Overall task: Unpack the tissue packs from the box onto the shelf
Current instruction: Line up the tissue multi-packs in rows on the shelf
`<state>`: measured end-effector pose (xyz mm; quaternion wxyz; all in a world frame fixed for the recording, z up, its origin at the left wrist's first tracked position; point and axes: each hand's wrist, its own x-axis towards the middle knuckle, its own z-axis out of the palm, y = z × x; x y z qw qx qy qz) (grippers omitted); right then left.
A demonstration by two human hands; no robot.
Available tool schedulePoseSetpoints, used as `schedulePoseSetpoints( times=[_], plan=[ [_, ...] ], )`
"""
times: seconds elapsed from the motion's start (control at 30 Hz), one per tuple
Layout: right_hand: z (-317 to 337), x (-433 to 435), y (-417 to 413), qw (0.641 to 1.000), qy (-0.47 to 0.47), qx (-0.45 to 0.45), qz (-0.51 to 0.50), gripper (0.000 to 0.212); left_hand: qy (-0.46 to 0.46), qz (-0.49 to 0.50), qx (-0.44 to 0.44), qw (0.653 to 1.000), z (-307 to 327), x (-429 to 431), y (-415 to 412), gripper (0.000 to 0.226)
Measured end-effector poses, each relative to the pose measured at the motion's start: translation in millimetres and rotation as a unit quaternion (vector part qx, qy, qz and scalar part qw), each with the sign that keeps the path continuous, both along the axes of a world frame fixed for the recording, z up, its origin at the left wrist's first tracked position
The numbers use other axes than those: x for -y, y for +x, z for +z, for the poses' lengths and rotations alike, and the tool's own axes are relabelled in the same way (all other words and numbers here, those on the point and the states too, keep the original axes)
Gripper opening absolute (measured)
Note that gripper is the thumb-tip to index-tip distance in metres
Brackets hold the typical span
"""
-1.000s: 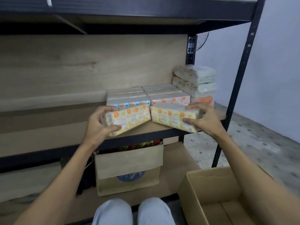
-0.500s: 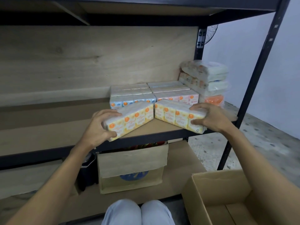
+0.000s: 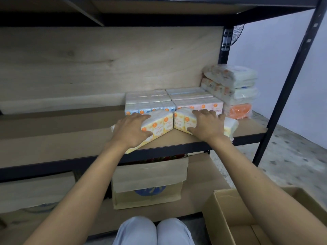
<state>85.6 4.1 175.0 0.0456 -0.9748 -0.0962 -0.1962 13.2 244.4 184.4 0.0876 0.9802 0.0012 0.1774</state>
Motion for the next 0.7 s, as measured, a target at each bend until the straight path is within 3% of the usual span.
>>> schedulePoseSetpoints(
  times=[0.17,0.5,0.7],
  plan=[
    [-7,19,7,0.998,-0.032,0.04,0.042,0.057,0.05,0.021,-0.014,0.998,-4,3,13,0.056],
    [-2,63,36,0.988,0.009,-0.004,0.154,0.062,-0.02,-0.055,0.011,0.998,-9,-10,22,0.055],
    [4,75,54,0.977,0.035,-0.023,0.21,0.063,-0.017,-0.067,0.008,0.998,-7,-18,31,0.053]
  ],
)
